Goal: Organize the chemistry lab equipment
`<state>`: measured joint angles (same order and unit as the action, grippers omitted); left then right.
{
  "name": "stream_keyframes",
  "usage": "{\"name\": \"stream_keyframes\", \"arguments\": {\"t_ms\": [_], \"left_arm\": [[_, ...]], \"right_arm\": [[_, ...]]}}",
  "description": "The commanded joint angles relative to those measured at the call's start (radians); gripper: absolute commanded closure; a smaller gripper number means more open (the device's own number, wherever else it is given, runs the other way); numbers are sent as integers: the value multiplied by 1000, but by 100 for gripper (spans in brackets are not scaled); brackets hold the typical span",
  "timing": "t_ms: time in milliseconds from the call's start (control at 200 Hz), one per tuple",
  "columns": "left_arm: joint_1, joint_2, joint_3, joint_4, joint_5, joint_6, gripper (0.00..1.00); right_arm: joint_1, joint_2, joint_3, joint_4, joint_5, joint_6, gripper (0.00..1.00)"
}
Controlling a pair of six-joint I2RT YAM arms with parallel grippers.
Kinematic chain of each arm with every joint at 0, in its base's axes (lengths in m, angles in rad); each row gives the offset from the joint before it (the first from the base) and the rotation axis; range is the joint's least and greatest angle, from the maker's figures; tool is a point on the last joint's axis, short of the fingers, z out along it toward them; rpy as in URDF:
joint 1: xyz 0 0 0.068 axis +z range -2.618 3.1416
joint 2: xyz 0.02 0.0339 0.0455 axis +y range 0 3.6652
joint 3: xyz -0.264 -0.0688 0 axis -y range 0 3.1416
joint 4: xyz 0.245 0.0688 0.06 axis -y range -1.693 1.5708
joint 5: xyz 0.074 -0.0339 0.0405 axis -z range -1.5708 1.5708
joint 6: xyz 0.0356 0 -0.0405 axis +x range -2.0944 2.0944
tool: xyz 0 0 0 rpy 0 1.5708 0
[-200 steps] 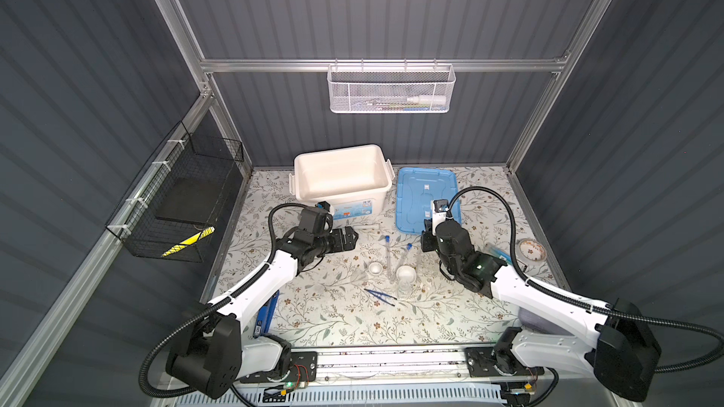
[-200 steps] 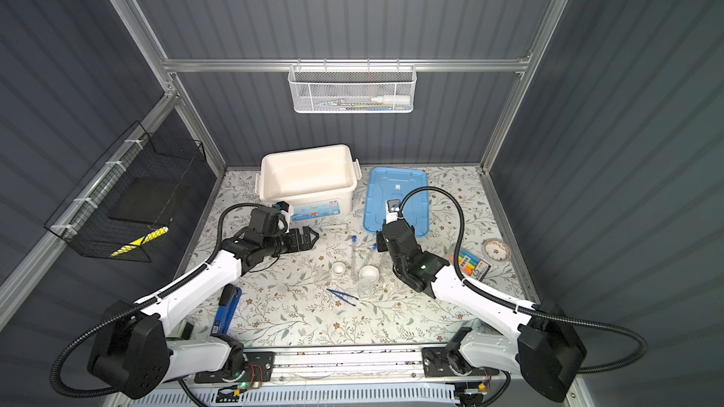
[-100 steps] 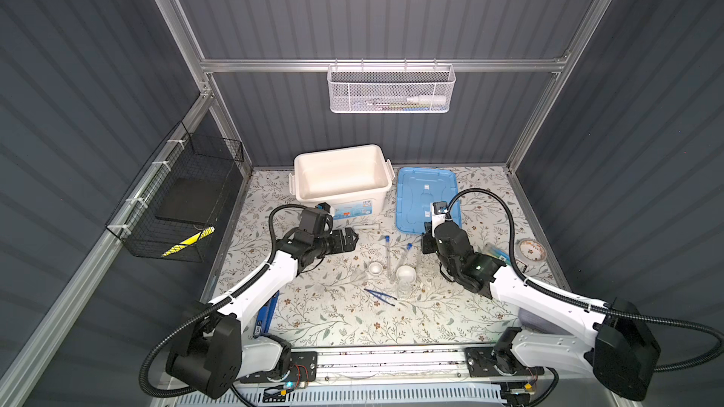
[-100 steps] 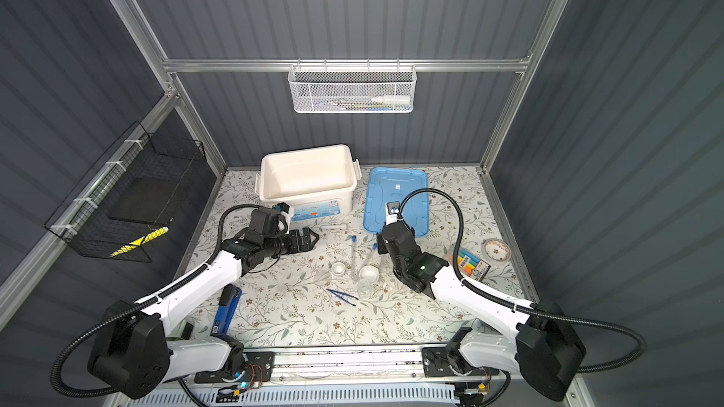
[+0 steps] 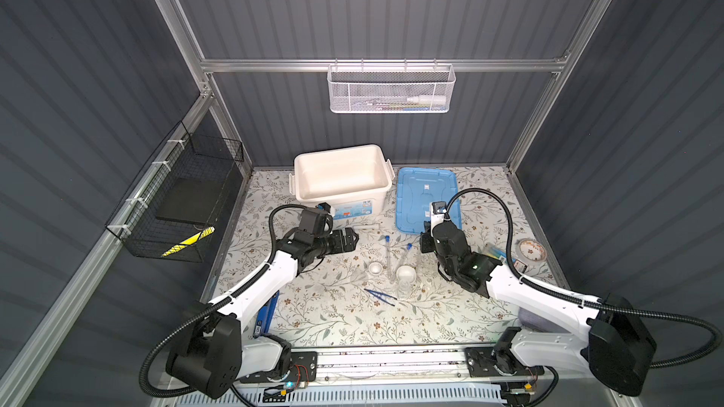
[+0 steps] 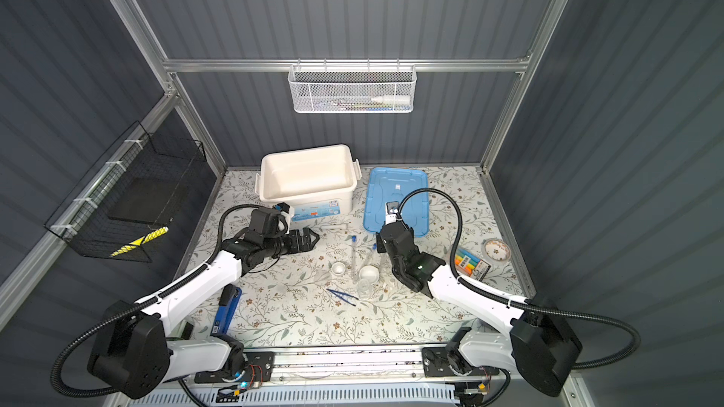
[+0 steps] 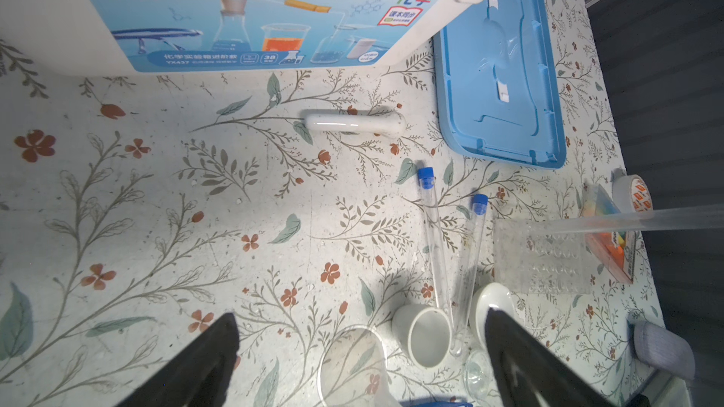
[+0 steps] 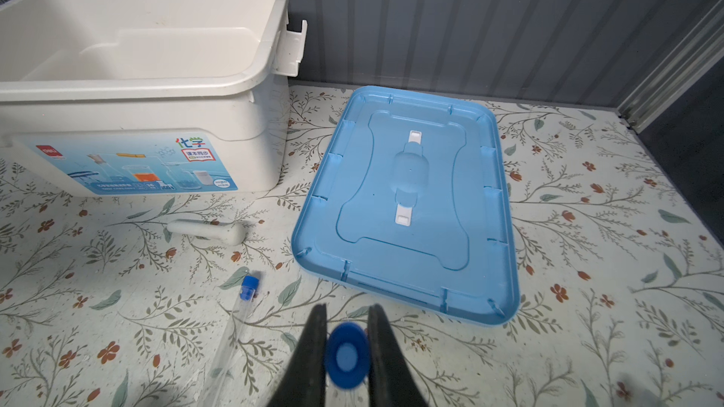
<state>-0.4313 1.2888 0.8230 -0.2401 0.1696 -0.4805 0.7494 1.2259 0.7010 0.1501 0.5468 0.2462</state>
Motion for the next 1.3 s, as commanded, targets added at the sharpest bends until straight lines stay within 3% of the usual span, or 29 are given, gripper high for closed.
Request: {"name": "stream_keyframes", "arguments": {"t_ms": [0, 1296], "left_arm": [[-1, 15, 5, 4, 22, -3, 0], [-1, 2, -24, 22, 31, -12, 0]], "right_arm": [[5, 3, -17, -12, 26, 9, 86], [24, -60, -90, -60, -15, 31, 79]]}}
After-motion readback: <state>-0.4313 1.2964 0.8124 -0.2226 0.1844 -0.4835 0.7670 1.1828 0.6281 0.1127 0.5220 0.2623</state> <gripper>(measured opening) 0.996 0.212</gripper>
